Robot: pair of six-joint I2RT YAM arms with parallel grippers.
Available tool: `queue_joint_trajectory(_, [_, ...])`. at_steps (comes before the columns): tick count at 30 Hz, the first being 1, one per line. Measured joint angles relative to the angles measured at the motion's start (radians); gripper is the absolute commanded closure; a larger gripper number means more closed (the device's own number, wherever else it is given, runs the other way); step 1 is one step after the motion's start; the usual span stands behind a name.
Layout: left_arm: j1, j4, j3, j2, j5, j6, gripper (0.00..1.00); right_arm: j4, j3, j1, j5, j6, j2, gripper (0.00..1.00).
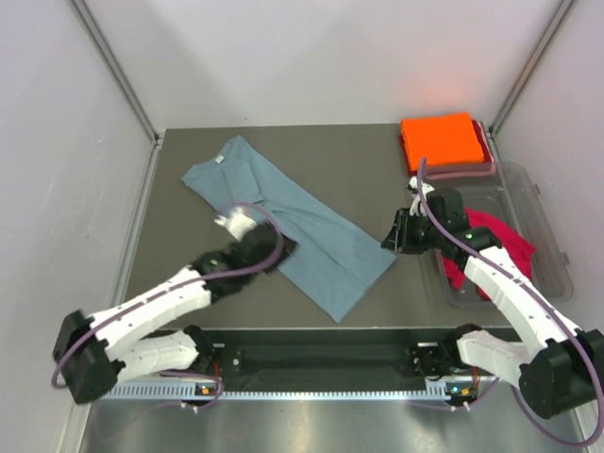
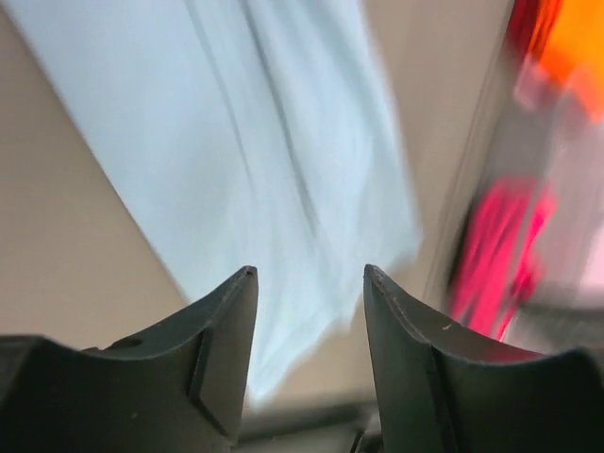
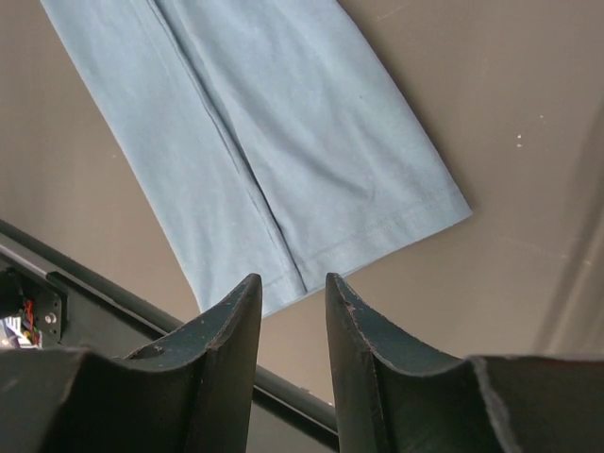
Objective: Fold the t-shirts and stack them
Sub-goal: Fold the tshirt
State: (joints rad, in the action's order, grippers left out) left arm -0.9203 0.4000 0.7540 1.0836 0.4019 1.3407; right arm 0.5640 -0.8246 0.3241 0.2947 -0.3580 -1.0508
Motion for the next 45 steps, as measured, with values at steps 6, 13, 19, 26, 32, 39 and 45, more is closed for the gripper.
queue_joint_trajectory(6, [0.522, -0.029, 0.003, -0.098, -0.097, -0.263, 0.47, -0.026, 0.0, 0.0, 0.013, -0.003, -0.014, 0.66])
queue_joint_trajectory(13, [0.899, -0.138, 0.156, 0.317, -0.352, -0.441, 0.51, -0.035, 0.0, 0.0, 0.01, -0.002, -0.026, 0.66])
queue_joint_trajectory(19, [1.128, -0.299, 0.179, 0.487, -0.428, -0.45, 0.51, -0.072, 0.0, 0.0, 0.001, -0.005, -0.043, 0.66])
queue_joint_trajectory(26, [1.184, -0.454, 0.354, 0.743, -0.484, -0.457, 0.5, -0.108, 0.0, -0.002, -0.005, -0.013, -0.101, 0.66])
queue_joint_trajectory(32, [1.205, -0.53, 0.422, 0.879, -0.527, -0.451, 0.55, -0.134, -0.002, -0.003, 0.0, -0.032, -0.15, 0.66])
queue_joint_trajectory(39, [1.239, -0.597, 0.505, 1.0, -0.564, -0.437, 0.74, -0.154, -0.024, -0.005, 0.009, -0.06, -0.2, 0.66])
queue_joint_trajectory(45, [1.241, -0.618, 0.63, 1.111, -0.592, -0.436, 1.0, -0.177, -0.072, -0.006, 0.014, -0.081, -0.246, 0.66])
